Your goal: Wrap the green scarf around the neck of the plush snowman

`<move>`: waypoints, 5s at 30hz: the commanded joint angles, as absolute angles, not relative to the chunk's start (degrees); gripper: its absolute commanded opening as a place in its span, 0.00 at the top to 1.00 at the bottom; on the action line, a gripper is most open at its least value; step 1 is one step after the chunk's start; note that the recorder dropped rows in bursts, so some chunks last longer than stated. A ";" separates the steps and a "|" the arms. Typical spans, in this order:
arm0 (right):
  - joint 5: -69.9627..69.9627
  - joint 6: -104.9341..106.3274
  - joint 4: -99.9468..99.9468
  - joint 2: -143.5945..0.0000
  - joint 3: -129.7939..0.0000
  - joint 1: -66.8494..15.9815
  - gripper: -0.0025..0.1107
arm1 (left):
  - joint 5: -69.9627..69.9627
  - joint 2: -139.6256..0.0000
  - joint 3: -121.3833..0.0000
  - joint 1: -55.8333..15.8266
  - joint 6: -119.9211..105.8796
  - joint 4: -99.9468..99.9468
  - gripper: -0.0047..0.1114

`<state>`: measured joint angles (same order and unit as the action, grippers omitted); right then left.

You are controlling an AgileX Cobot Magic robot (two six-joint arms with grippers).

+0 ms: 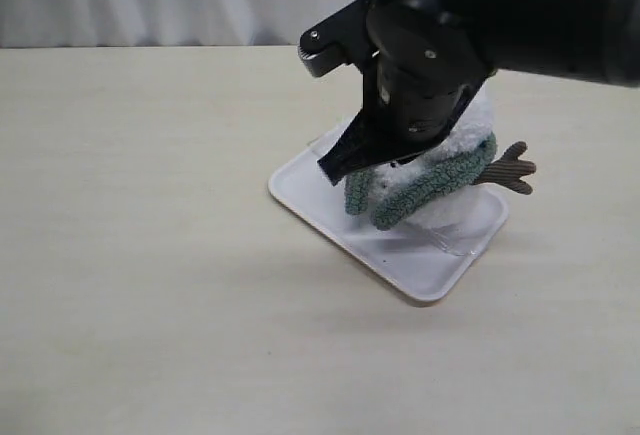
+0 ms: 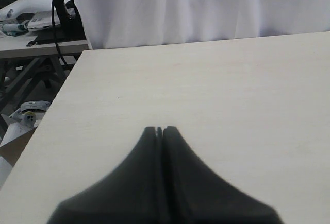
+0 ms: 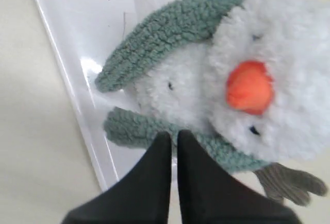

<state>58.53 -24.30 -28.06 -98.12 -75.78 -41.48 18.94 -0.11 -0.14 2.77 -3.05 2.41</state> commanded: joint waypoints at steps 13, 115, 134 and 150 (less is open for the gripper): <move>42.87 -40.60 -39.20 -93.34 -57.43 -32.38 0.94 | 18.50 0.00 0.00 2.99 -2.91 2.38 0.96; 42.13 -3.92 2.70 -39.12 -52.28 -10.81 0.94 | 18.50 0.00 0.00 2.99 -2.91 2.38 0.96; 43.61 7.02 5.70 -16.09 -52.28 -10.81 0.94 | 18.50 0.00 0.00 2.99 -2.91 2.38 0.96; 45.28 6.81 5.70 -1.67 -52.28 -10.81 0.94 | 18.50 0.00 0.00 2.99 -2.91 2.38 0.96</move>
